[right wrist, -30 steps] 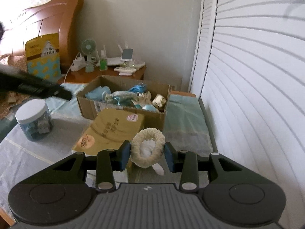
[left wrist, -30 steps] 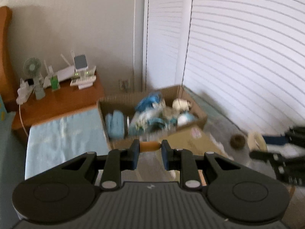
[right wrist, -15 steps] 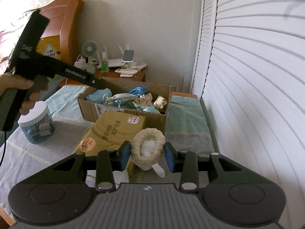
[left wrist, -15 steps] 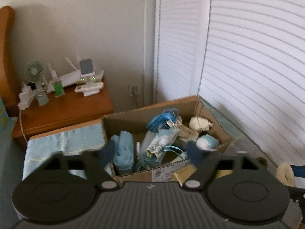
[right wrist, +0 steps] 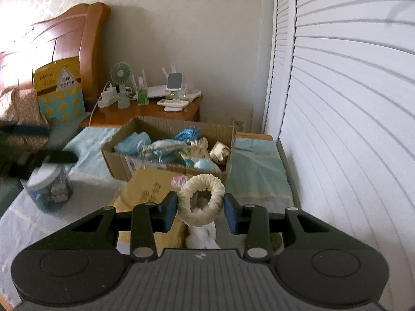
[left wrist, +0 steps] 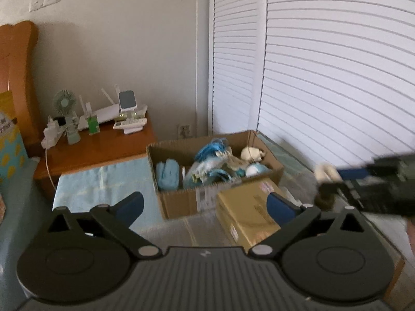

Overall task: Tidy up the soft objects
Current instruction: 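Lower cream rope ring into cardboard box and open right tool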

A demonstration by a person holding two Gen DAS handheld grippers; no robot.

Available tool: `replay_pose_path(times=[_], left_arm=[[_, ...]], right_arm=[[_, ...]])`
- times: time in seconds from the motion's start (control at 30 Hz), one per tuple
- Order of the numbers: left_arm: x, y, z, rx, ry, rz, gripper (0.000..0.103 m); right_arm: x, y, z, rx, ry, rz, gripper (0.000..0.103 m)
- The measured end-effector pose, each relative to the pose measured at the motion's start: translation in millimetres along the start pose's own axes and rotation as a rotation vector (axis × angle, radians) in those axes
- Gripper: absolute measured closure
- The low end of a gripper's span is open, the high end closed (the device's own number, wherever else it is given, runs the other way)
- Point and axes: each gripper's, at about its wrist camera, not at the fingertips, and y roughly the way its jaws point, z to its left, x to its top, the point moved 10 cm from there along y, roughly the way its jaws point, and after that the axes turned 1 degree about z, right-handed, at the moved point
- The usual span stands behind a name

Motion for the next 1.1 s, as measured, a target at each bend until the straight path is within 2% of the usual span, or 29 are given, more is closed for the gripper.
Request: replay_pose_path(times=[0.17, 0.3, 0.53, 0.73, 0.87, 0.93, 1.0, 1.07, 1.1], left_arm=[[-17.6, -14.6, -1.9, 0.036, -0.013, 0.002, 0.002], [-25.3, -21.3, 1.1, 0.061, -0.022, 0.003, 0.002], [-36.6, -26.8, 9.8, 0.089, -0.057, 0.025, 0.002], [-43.7, -34.6, 20.6, 0.133, -0.086, 0.030, 0.002], [-46.1, -38.5, 25.6, 0.156, -0.087, 0.030, 0.002], [-46.7, -39.2, 27.7, 0.162, -0.095, 0.030, 0.002], [-47.4, -39.7, 29.2, 0.169, -0.097, 0.034, 0.002], [-47.9, -39.3, 29.8, 0.168, -0.099, 0.036, 0.002], [-47.8, -38.6, 30.0, 0.166, -0.100, 0.037, 0.002]], right_arm=[[21.5, 13.7, 8.7, 0.027, -0.024, -0.009, 0.059], [45.6, 30.2, 21.6, 0.080, -0.045, -0.014, 0.059], [86.3, 75.6, 54.4, 0.146, -0.124, -0.004, 0.059], [101.8, 120.4, 76.9, 0.207, -0.142, 0.047, 0.059], [107.7, 148.9, 81.4, 0.228, -0.109, 0.088, 0.059], [109.3, 158.6, 82.7, 0.242, -0.093, 0.097, 0.050], [107.1, 164.4, 81.0, 0.235, -0.082, 0.117, 0.027], [105.5, 162.8, 77.5, 0.214, -0.083, 0.110, 0.011], [105.4, 160.1, 75.1, 0.211, -0.080, 0.102, 0.007]])
